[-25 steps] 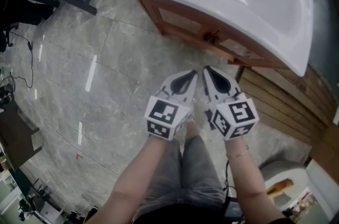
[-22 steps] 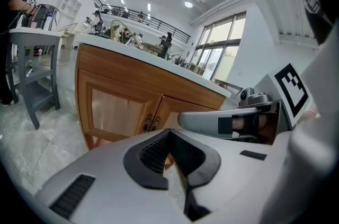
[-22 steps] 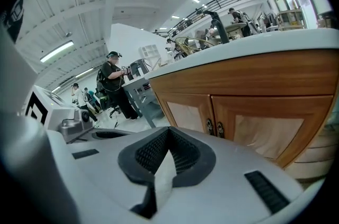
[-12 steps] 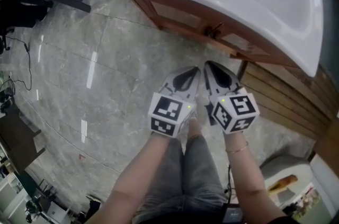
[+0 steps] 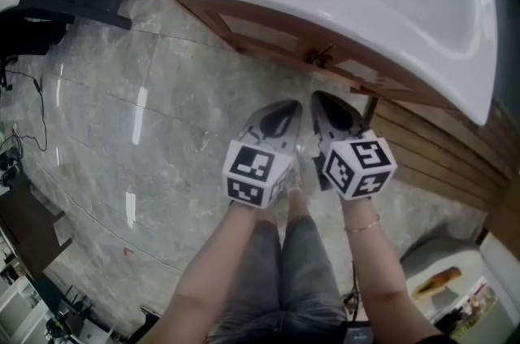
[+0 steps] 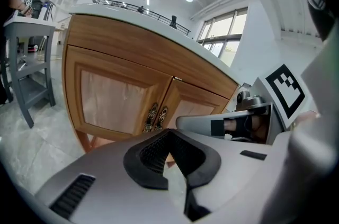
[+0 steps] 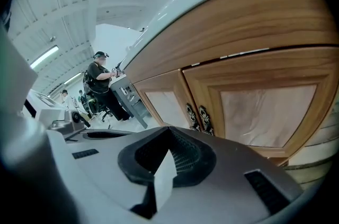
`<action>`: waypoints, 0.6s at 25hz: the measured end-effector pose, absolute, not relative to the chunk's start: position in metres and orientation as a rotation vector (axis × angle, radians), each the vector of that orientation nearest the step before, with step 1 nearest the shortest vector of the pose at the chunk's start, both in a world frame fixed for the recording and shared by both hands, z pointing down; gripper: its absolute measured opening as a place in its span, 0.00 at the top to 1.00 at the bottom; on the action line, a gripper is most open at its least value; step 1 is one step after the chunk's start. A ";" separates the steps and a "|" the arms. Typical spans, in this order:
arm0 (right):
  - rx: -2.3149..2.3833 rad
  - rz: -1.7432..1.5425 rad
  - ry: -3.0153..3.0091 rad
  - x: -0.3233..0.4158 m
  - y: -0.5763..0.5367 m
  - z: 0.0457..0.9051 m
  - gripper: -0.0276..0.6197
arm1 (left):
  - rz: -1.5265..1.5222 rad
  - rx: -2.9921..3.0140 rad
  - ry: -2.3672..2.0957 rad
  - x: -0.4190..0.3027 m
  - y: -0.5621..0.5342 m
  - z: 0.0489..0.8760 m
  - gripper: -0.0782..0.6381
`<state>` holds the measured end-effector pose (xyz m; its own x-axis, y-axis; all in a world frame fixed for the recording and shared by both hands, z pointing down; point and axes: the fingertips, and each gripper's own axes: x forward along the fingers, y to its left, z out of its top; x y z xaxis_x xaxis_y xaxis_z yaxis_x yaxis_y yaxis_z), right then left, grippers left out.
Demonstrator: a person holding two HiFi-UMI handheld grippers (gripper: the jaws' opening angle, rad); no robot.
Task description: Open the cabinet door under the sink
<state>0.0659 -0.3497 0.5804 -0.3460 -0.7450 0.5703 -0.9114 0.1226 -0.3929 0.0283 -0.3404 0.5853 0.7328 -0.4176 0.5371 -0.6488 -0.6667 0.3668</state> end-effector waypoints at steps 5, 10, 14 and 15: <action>1.655 1.080 -2.154 0.071 -0.357 0.597 0.95 | 0.579 2.397 -0.779 0.039 -0.344 0.597 0.88; 1.711 1.110 -2.158 0.081 -0.371 0.604 0.94 | 0.574 2.383 -0.754 0.048 -0.347 0.606 0.88; 1.752 1.120 -2.129 0.088 -0.381 0.616 0.94 | 0.584 2.381 -0.754 0.048 -0.350 0.613 0.88; 1.764 1.120 -2.121 0.091 -0.384 0.618 0.93 | 0.585 2.380 -0.753 0.048 -0.351 0.615 0.88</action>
